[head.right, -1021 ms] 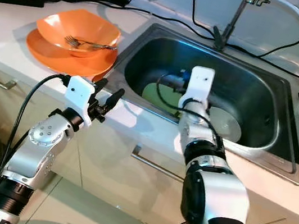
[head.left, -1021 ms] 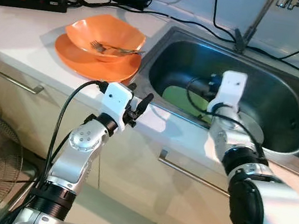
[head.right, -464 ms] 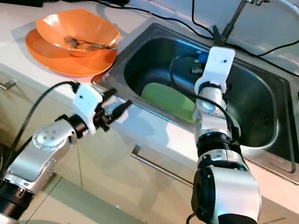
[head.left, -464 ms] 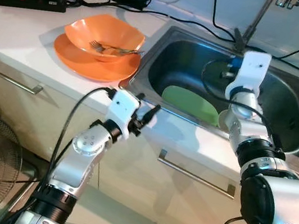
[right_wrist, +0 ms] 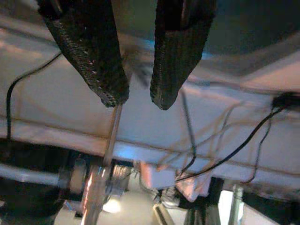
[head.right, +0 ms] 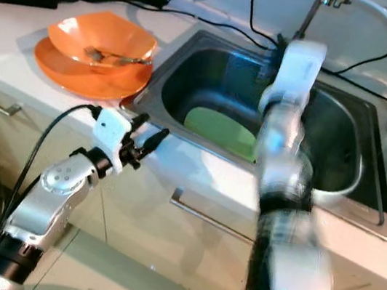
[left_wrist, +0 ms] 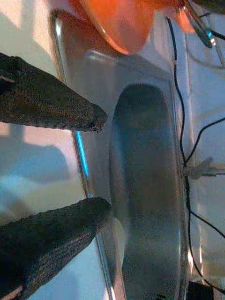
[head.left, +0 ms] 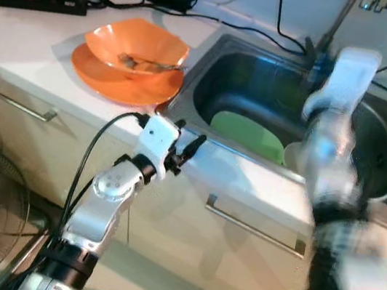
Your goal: Kitchen organization
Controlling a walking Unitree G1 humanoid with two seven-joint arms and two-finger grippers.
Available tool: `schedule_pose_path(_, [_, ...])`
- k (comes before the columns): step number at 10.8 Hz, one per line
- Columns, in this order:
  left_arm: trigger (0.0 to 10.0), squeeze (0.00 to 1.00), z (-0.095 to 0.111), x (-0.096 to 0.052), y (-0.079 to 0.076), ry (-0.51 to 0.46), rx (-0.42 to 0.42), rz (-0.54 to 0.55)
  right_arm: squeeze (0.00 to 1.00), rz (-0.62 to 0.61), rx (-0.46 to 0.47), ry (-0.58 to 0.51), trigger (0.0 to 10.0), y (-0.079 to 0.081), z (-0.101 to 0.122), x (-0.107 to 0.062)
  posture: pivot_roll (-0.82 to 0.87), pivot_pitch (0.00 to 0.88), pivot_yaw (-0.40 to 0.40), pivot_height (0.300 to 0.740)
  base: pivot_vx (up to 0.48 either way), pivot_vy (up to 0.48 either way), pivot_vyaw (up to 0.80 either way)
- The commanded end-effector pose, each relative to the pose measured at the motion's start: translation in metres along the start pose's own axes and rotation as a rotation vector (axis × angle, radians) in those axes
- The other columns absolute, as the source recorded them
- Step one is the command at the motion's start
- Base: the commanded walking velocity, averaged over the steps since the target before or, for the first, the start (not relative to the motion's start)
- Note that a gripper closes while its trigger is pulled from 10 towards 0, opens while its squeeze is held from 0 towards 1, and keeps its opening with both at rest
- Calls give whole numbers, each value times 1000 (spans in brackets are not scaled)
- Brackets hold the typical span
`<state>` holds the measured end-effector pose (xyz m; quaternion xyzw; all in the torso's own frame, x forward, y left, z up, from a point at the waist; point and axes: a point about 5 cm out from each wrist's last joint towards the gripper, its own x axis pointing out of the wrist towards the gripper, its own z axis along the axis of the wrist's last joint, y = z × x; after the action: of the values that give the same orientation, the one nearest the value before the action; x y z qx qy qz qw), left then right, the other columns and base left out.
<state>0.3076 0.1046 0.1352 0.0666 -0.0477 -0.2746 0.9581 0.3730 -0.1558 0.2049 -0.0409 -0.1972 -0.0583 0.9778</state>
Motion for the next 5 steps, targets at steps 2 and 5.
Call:
schedule_pose_path(2, [10000,0,0,-1,1,-1,5,23,0,52,25,9,10000,11,-10,-28,-2,86,-100,740,0,0,0])
schedule_pose_path(5, [10000,0,1,-2,2,-3,9,40,0,106,70,77,10000,31,-21,-60,-1,89,-99,740,0,0,0])
